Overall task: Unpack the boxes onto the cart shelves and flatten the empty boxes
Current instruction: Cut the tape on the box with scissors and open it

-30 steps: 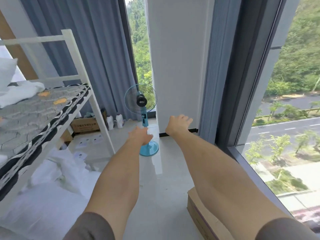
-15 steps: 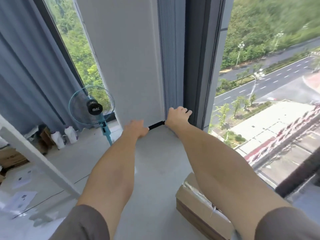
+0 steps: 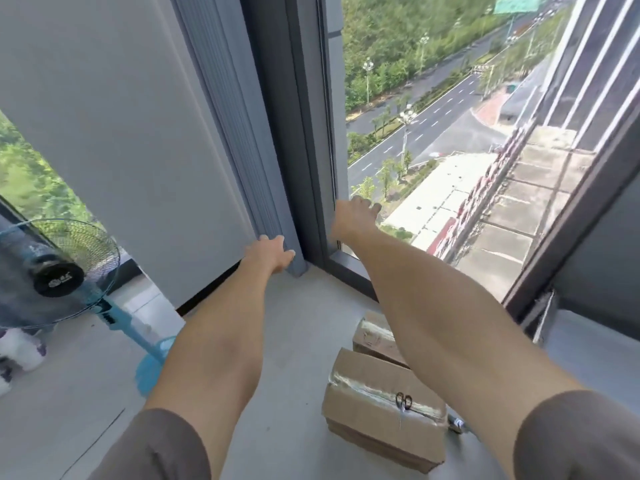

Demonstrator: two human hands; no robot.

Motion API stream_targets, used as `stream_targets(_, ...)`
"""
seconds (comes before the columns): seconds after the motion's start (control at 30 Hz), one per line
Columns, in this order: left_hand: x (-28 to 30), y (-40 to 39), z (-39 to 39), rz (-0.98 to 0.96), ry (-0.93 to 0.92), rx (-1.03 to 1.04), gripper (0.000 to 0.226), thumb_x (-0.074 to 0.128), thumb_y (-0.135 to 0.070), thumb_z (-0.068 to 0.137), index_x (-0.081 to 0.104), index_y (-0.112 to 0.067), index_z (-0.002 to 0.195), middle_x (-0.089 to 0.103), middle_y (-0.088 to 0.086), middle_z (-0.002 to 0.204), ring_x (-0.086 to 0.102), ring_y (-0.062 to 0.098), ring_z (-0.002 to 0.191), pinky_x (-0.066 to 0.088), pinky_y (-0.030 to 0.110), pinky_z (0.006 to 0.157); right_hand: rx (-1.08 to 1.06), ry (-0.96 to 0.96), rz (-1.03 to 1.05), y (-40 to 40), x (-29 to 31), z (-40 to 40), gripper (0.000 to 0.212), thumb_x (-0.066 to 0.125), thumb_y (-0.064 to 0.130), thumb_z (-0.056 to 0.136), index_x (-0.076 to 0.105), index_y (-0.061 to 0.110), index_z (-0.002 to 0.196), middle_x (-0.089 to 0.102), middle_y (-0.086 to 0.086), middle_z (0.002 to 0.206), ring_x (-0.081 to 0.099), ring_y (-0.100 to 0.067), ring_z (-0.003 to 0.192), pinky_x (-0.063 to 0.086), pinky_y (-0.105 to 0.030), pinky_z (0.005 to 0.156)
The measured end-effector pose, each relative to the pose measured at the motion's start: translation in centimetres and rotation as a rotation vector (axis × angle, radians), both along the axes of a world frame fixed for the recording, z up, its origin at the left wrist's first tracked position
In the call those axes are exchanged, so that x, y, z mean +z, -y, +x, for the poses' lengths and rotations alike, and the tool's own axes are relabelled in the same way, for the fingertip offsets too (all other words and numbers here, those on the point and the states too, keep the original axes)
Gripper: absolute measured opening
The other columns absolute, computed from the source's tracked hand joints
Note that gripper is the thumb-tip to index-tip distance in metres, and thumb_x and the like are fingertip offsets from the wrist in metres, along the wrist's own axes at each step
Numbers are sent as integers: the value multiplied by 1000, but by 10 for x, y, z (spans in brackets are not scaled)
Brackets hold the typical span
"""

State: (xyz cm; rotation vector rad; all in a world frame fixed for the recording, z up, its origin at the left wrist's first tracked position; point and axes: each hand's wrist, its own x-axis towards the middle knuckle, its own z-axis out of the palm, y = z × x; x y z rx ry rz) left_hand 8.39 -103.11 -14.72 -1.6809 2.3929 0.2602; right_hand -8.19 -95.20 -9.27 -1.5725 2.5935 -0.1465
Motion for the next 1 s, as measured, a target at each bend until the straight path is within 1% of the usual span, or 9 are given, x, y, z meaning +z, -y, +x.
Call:
stream_targets(0.13, -21, 11, -51, 64, 1, -74, 58, 38, -53, 100, 33, -24, 150, 32, 15, 153, 42, 40, 132, 38, 49, 107, -111, 56, 60, -1, -25, -44, 42, 54, 17, 89, 49, 14, 131, 43, -21, 139, 40, -39, 129, 24, -52, 110)
stream_targets(0.23, -45, 15, -95, 83, 5, -175, 57, 36, -53, 101, 33, -24, 150, 34, 14, 151, 42, 39, 132, 35, 48, 106, -197, 102, 86, -12, -48, -80, 46, 53, 15, 88, 48, 14, 133, 42, -22, 139, 39, -39, 130, 24, -53, 111)
stream_targets(0.37, -91, 4, -151, 135, 20, -301, 56, 33, -52, 103, 34, -22, 151, 32, 13, 154, 40, 38, 135, 34, 48, 107, -337, 141, 183, -39, -90, -119, 48, 54, 15, 89, 46, 14, 136, 40, -24, 142, 38, -40, 132, 25, -54, 112)
stream_targets(0.57, -177, -15, -203, 220, 69, -523, 61, 38, -50, 102, 30, -20, 154, 32, 18, 155, 39, 36, 139, 32, 48, 111, -558, 234, 291, -74, -158, -150, 50, 58, 22, 91, 45, 14, 138, 40, -22, 142, 40, -39, 131, 29, -51, 111)
stream_targets(0.73, -250, -18, -206, 206, 104, -598, 58, 42, -49, 101, 36, -20, 150, 39, 16, 150, 43, 35, 134, 37, 50, 108, -620, 284, 326, -70, -251, -124, 45, 56, 25, 93, 47, 15, 136, 43, -20, 140, 42, -37, 128, 32, -50, 105)
stream_targets(0.8, -276, -18, -196, 233, 92, -601, 53, 46, -48, 100, 43, -21, 145, 45, 15, 145, 49, 34, 128, 41, 49, 104, -620, 314, 347, -67, -287, -107, 44, 56, 26, 92, 49, 16, 134, 44, -19, 140, 43, -37, 129, 32, -51, 105)
stream_targets(0.87, -305, -15, -187, 244, 77, -591, 47, 49, -47, 99, 48, -22, 139, 51, 13, 135, 54, 31, 118, 44, 47, 98, -643, 328, 366, -63, -321, -99, 48, 60, 27, 91, 50, 16, 137, 45, -18, 141, 43, -36, 129, 32, -51, 105)
stream_targets(0.93, -338, -11, -181, 251, 76, -581, 44, 47, -46, 100, 49, -22, 137, 52, 12, 129, 56, 29, 112, 45, 46, 96, -660, 337, 370, -60, -356, -97, 51, 61, 29, 91, 49, 13, 138, 46, -18, 140, 44, -35, 129, 33, -49, 103)
stream_targets(1.0, -376, -11, -177, 247, 77, -575, 44, 45, -44, 101, 47, -22, 139, 50, 15, 134, 55, 31, 114, 46, 48, 98, -667, 336, 351, -59, -396, -98, 51, 61, 30, 92, 48, 12, 138, 46, -19, 139, 44, -36, 128, 34, -49, 102)
